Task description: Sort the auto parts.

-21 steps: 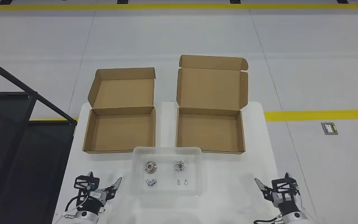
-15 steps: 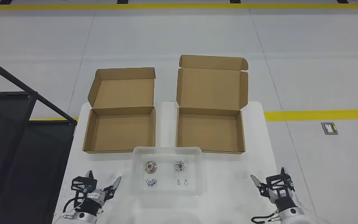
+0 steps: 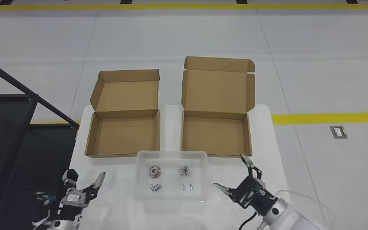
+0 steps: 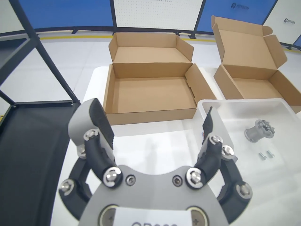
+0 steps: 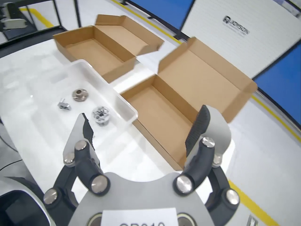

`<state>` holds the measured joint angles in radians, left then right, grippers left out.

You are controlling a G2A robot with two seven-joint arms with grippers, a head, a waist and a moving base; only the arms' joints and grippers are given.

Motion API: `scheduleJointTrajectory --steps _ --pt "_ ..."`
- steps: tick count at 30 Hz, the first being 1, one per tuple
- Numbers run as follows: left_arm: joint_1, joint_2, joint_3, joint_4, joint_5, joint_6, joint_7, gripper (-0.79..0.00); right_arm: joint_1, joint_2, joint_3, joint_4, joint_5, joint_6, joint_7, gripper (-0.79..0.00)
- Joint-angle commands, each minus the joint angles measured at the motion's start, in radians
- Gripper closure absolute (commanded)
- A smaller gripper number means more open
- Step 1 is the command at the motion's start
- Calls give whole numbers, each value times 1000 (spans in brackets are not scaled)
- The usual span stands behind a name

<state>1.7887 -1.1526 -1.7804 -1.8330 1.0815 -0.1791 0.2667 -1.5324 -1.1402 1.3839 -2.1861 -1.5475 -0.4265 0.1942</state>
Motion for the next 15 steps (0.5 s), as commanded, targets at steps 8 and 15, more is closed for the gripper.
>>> scheduleJointTrajectory --steps 8,15 --pt "42 -2 -27 -6 -22 -25 21 -785 131 -20 -175 49 -23 33 179 -785" --pt "42 -2 -27 -6 -22 -25 21 -785 131 -20 -175 49 -23 33 179 -785"
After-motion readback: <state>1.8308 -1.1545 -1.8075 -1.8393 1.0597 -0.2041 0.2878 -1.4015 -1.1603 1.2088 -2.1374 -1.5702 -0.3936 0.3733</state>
